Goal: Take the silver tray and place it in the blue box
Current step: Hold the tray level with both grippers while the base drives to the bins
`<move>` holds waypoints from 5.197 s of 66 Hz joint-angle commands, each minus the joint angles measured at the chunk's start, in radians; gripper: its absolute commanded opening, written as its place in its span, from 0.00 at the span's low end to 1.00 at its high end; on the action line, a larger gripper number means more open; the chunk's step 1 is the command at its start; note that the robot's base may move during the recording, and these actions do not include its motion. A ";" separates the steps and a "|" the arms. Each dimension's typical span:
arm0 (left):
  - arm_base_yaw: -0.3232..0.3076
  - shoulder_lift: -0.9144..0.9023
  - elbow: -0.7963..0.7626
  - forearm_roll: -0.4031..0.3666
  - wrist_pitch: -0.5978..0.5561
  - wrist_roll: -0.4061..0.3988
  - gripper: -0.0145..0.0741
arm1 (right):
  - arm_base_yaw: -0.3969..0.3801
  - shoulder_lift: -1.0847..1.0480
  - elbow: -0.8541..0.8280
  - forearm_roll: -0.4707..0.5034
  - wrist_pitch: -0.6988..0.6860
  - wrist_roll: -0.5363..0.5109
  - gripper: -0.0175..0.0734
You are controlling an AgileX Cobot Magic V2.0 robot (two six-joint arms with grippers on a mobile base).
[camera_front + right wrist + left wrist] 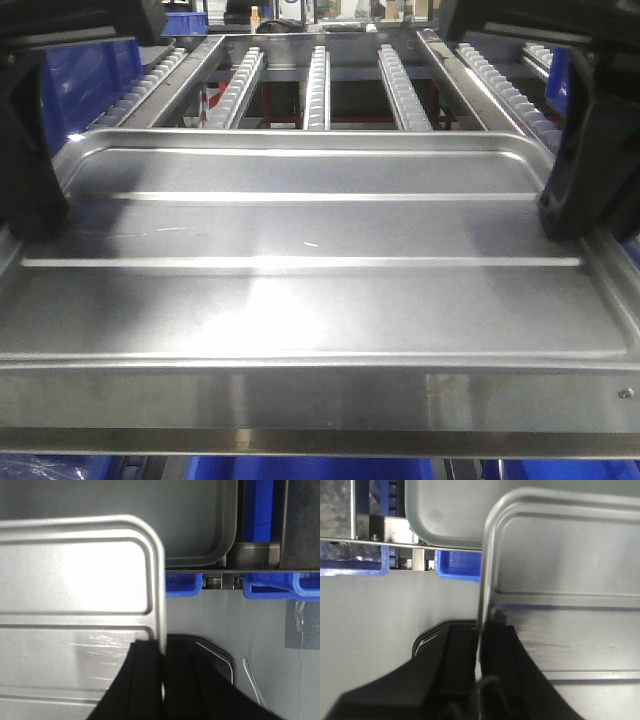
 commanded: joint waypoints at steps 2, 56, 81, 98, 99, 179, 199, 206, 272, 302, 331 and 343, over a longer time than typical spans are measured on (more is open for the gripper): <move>-0.005 -0.029 -0.022 0.052 0.034 -0.005 0.16 | -0.001 -0.017 -0.022 -0.070 0.041 0.004 0.25; -0.005 -0.029 -0.022 0.052 0.040 -0.005 0.16 | -0.001 -0.017 -0.022 -0.070 0.041 0.004 0.25; -0.005 -0.029 -0.022 0.052 0.040 -0.005 0.16 | -0.001 -0.017 -0.022 -0.070 0.041 0.004 0.25; -0.005 -0.029 -0.022 0.052 0.040 -0.005 0.16 | -0.001 -0.017 -0.022 -0.070 0.041 0.004 0.25; -0.005 -0.029 -0.022 0.052 0.040 -0.005 0.16 | -0.001 -0.017 -0.022 -0.070 0.041 0.004 0.25; -0.005 -0.029 -0.022 0.043 0.042 -0.005 0.16 | -0.001 -0.017 -0.022 -0.070 0.041 0.004 0.25; -0.005 -0.029 -0.022 0.043 0.042 -0.005 0.16 | -0.001 -0.017 -0.022 -0.070 0.041 0.004 0.25; -0.005 -0.029 -0.022 0.043 0.042 -0.005 0.16 | -0.001 -0.017 -0.022 -0.070 0.041 0.004 0.25; -0.005 -0.029 -0.022 0.043 0.042 -0.005 0.16 | -0.001 -0.017 -0.022 -0.070 0.041 0.004 0.25; -0.005 -0.029 -0.022 0.043 0.042 -0.005 0.16 | -0.001 -0.017 -0.022 -0.070 0.041 0.004 0.25; -0.005 -0.029 -0.022 0.043 0.042 -0.005 0.16 | -0.001 -0.017 -0.022 -0.070 0.041 0.004 0.25; -0.005 -0.029 -0.022 0.043 0.042 -0.005 0.16 | -0.001 -0.017 -0.022 -0.070 0.041 0.004 0.25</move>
